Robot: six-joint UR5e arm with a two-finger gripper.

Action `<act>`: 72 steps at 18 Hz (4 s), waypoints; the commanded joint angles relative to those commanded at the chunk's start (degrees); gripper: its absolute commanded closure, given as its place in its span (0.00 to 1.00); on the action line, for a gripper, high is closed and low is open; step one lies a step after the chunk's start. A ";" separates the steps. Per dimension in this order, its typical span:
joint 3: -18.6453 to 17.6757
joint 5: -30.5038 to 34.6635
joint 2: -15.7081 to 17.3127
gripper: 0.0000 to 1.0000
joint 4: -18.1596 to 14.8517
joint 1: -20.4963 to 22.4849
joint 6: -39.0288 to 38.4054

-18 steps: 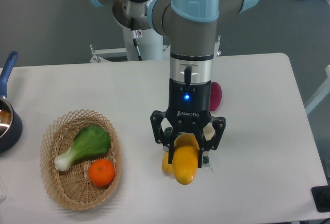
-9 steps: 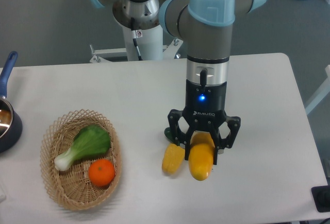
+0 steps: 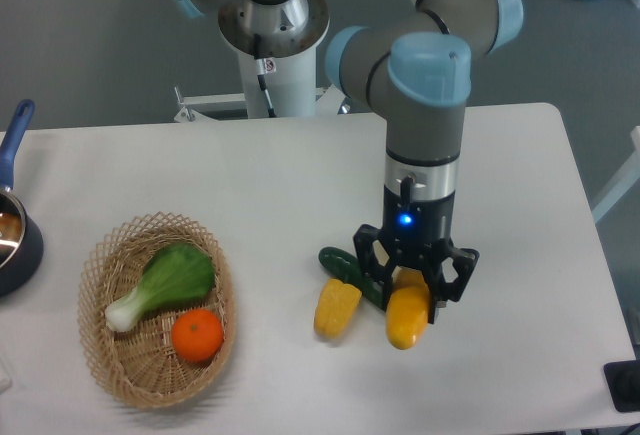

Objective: Place the mango on the table

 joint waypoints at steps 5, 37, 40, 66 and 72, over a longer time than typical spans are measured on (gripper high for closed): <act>-3.36 0.09 0.00 0.67 0.09 1.94 8.20; 9.03 3.16 -18.89 0.44 1.14 -2.01 1.62; 9.29 3.16 -18.98 0.11 1.23 -2.01 1.71; 10.44 -5.26 7.73 0.00 -6.57 13.71 10.22; 5.97 -6.86 12.56 0.00 -15.10 20.91 32.60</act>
